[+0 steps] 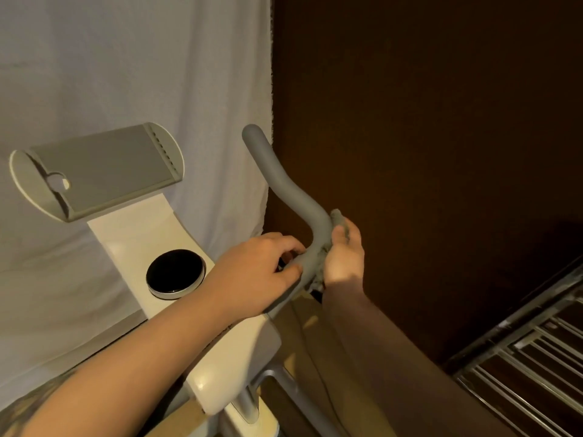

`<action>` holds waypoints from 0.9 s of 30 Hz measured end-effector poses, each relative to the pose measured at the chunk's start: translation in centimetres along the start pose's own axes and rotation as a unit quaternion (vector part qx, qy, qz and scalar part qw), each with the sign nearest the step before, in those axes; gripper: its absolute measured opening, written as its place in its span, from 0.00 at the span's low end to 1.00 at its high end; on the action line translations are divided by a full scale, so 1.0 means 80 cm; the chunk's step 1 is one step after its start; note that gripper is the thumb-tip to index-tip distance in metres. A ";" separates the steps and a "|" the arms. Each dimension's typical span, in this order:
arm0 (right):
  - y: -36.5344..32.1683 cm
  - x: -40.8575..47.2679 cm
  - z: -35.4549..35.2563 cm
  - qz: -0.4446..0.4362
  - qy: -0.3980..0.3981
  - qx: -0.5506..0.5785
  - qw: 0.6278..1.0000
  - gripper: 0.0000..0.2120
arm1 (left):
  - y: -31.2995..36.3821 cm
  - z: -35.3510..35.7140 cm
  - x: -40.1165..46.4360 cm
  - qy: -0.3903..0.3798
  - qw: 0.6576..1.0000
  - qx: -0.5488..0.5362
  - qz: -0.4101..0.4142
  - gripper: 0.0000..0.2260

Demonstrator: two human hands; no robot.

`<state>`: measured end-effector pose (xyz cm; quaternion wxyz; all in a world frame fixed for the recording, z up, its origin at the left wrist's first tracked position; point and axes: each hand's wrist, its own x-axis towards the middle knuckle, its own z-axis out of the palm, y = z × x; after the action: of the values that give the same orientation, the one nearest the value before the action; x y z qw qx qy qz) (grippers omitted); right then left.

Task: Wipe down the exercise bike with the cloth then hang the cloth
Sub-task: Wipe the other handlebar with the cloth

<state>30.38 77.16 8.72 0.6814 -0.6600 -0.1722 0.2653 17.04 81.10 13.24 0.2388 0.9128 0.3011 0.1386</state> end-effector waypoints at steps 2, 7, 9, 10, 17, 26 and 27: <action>0.004 -0.029 -0.001 -0.057 0.010 -0.022 0.998 0.20 | 0.000 -0.001 -0.001 -0.001 1.000 0.002 -0.001 0.13; -0.023 0.035 -0.007 -0.141 -0.059 -0.225 0.962 0.17 | -0.003 0.000 0.004 -0.013 0.999 -0.029 -0.007 0.11; -0.025 0.032 -0.014 -0.193 -0.089 -0.264 0.941 0.16 | -0.006 0.000 0.003 0.013 0.996 -0.084 -0.035 0.09; -0.021 0.022 -0.019 -0.233 -0.099 -0.277 0.927 0.16 | -0.008 0.000 0.002 0.043 0.990 -0.120 -0.055 0.08; -0.040 0.012 -0.048 -0.429 -0.242 -0.473 0.730 0.16 | -0.015 -0.035 -0.022 0.033 0.991 0.103 -0.076 0.08; -0.041 -0.031 -0.025 -0.459 -0.306 -0.491 0.674 0.15 | -0.047 -0.038 -0.060 0.005 0.982 0.180 0.053 0.24; -0.039 -0.041 -0.023 -0.464 -0.336 -0.479 0.666 0.16 | -0.048 -0.039 -0.059 0.001 0.982 0.177 0.059 0.24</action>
<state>29.27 73.79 12.10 0.2027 -0.5968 -0.7764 -0.0002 10.27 81.98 13.39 0.0648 0.9567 0.2666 0.0976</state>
